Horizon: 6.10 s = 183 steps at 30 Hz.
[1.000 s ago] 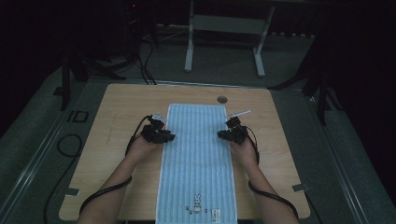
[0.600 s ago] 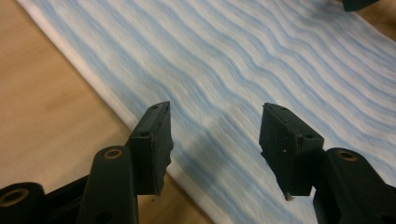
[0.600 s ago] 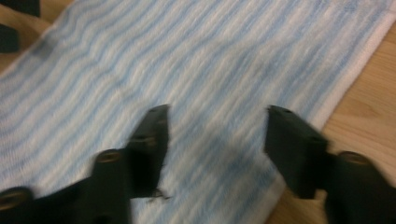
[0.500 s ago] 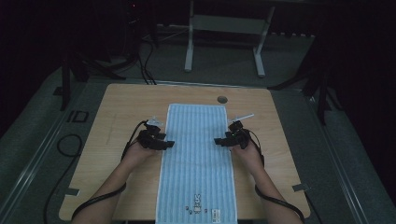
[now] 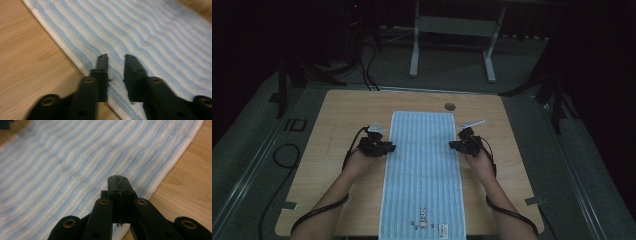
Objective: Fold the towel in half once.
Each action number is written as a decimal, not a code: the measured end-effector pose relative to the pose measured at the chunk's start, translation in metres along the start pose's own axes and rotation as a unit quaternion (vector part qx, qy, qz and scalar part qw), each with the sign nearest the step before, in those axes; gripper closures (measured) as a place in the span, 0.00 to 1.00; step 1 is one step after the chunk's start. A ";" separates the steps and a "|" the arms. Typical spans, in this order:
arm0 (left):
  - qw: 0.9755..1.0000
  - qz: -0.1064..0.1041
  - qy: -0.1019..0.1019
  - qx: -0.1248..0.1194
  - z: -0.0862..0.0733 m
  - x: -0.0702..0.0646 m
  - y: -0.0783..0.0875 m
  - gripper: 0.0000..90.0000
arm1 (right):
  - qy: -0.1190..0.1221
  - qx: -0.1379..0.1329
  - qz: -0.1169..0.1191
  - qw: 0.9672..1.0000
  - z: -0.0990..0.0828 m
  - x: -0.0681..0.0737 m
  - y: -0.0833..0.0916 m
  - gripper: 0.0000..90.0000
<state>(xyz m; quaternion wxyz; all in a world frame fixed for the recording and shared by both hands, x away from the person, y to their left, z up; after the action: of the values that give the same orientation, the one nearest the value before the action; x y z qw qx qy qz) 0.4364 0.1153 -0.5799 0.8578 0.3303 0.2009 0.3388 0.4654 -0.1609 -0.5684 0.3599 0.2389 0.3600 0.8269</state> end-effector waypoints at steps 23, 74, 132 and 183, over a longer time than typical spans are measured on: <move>0.999 -0.002 -0.004 0.043 -0.018 -0.002 -0.012 0.99 | -0.021 0.023 0.011 0.999 -0.021 0.001 -0.019 1.00; 0.997 -0.043 -0.038 0.044 -0.031 -0.030 0.033 0.68 | -0.005 -0.019 0.066 0.998 -0.056 0.043 0.046 0.76; 0.991 0.121 -0.029 -0.047 0.149 0.055 0.066 0.99 | 0.044 -0.061 -0.105 0.992 0.167 -0.033 0.089 0.93; 0.986 -0.112 -0.120 -0.027 -0.074 -0.139 0.125 0.98 | 0.111 -0.043 0.076 0.990 -0.122 0.106 0.149 0.91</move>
<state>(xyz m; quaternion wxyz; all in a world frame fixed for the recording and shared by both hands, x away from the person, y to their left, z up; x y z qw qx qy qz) 0.2421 0.1167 -0.5275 0.9170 0.3204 0.1227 0.2036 0.2560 -0.2029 -0.5158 0.2635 0.1567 0.3429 0.8880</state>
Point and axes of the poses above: each handheld gripper's, and its own axes: y roughly backward along the jaws, z roughly out of its top, x roughly to its left, the point moved 7 cm from there along -y, roughly forward along the jaws, and after that the axes turned 3 degrees about -y, right-handed, at the moved point
